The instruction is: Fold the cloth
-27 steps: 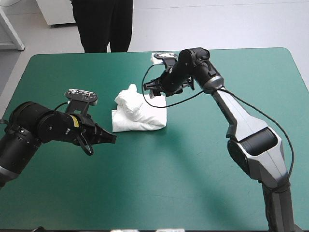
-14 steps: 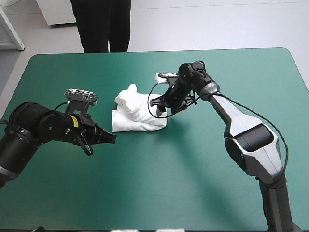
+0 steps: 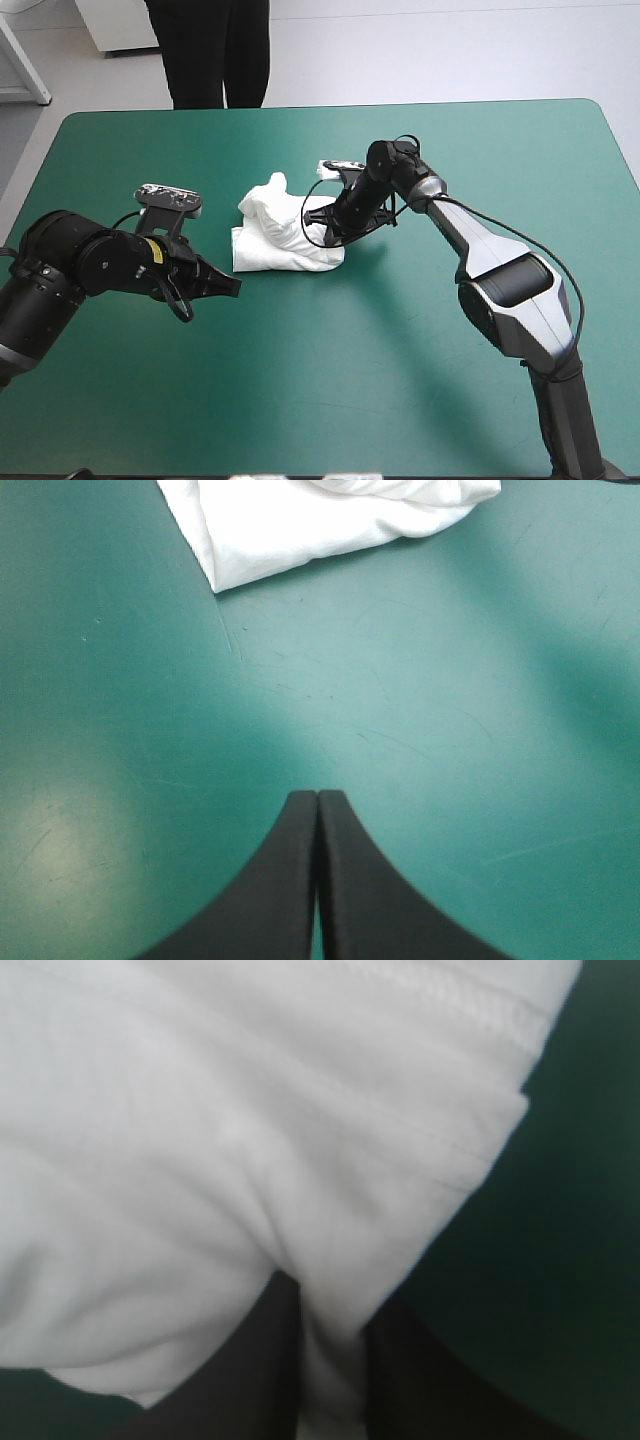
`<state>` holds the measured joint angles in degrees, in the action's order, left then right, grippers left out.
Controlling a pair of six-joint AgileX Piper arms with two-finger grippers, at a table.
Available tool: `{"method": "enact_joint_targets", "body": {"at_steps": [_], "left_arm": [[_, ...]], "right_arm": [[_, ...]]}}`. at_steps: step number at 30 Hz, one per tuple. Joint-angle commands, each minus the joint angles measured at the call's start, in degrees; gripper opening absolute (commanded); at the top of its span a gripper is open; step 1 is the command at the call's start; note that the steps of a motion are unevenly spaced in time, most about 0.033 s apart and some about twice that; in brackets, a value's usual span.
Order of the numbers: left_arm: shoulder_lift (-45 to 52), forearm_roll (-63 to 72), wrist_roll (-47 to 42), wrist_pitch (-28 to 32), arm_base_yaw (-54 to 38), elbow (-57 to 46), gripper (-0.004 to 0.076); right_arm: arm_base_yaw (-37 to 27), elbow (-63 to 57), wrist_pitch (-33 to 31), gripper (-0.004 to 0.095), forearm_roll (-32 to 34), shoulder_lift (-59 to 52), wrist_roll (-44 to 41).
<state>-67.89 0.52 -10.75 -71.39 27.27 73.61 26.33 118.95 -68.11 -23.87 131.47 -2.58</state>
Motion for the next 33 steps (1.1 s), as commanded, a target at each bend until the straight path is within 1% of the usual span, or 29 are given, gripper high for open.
{"method": "enact_joint_targets", "body": {"at_steps": [1, 3, 6, 9, 11, 19, 23, 26, 33], "left_arm": [[1.4, 0.4, -0.7, -2.4, -0.2, 1.4, -0.001], [1.4, 0.4, -0.7, -2.4, -0.2, 1.4, -0.001], [1.4, 0.5, -0.7, -2.4, -0.2, 1.4, -0.001], [1.4, 0.5, -0.7, -2.4, -0.2, 1.4, -0.001], [1.4, 0.5, -0.7, -2.4, -0.2, 1.4, -0.001], [1.4, 0.5, 0.1, -2.4, -0.2, 1.4, -0.001], [1.4, 0.5, 0.1, -2.4, -0.2, 1.4, -0.001], [1.4, 0.5, 0.1, -2.4, -0.2, 1.4, -0.001], [1.4, 0.4, 0.1, -2.2, -0.2, 1.4, -0.001]], "right_arm": [[-0.1, 1.2, -1.9, -0.0006, 4.6, -3.0, 1.1], [-0.8, 1.2, -3.3, -0.0018, 5.6, -3.0, 1.2], [-3.3, 1.2, -3.4, -0.0017, 6.0, -3.3, 1.9], [-6.8, 0.7, -3.4, -0.0017, 10.5, -4.1, 1.2], [-9.7, -0.2, -3.4, -0.0017, 13.6, -5.4, 0.5], [-23.4, -5.9, -3.4, -0.0017, 21.3, -9.3, -0.2], [-31.4, -6.7, -3.4, -0.0017, 22.7, -10.2, 0.5], [-36.2, -6.8, -3.4, -0.0017, 24.8, -11.0, 0.5], [-44.7, -8.9, -3.4, -0.0017, 29.7, -12.4, 1.4]]}}
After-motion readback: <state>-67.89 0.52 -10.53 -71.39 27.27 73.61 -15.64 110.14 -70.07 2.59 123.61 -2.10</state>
